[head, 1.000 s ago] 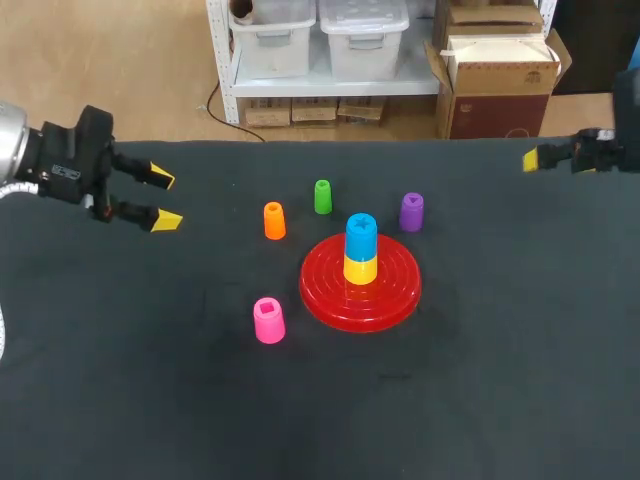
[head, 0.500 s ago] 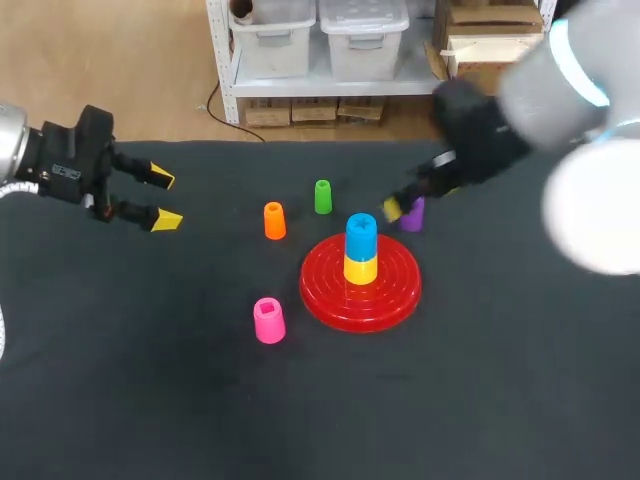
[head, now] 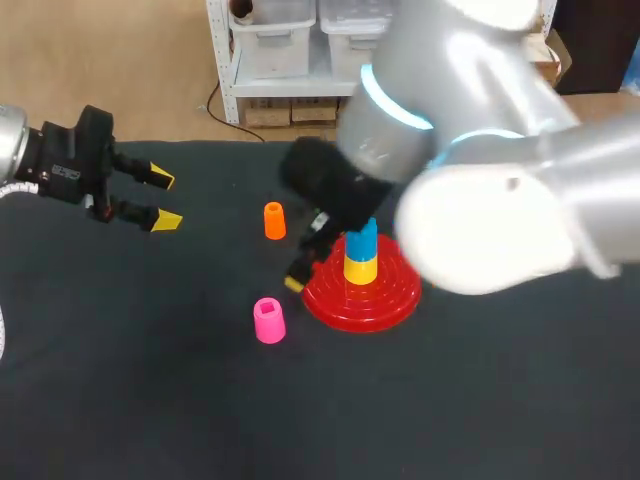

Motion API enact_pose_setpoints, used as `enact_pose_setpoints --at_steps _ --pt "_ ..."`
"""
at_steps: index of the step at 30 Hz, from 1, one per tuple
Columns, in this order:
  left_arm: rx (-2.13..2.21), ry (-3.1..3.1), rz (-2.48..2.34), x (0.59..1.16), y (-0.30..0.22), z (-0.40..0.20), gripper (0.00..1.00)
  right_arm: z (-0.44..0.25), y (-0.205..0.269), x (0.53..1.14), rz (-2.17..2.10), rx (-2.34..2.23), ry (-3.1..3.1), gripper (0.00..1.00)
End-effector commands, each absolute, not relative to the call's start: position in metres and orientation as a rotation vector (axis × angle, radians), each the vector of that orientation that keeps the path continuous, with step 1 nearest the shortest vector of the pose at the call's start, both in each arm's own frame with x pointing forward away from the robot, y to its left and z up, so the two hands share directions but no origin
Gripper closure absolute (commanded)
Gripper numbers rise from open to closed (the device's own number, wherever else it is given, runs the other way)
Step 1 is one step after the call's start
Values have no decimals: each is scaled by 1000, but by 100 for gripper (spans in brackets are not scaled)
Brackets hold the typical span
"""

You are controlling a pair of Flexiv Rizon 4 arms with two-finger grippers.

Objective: Pick up and stack the cylinders on the red base in this order: pink,purple,orange,green

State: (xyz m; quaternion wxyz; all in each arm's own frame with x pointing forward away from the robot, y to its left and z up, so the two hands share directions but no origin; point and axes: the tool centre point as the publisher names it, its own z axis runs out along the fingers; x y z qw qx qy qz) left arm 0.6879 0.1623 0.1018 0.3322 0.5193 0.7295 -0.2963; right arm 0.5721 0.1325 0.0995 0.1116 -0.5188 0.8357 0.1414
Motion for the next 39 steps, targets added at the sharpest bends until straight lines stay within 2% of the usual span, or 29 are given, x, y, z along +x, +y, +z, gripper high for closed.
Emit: enact_pose_setpoints --at_steps 1,12,25,39 --pt "1353 1901 -771 687 163 101 0 76 160 579 286 -1794 2558 0" --pt "1353 1901 -771 687 163 101 0 41 167 570 247 -1775 2665 0" --pt "1353 1901 -771 687 163 101 0 33 166 564 -3 -1594 2673 0" --pt "1353 1901 -771 687 163 101 0 28 179 560 15 -1608 2678 0"
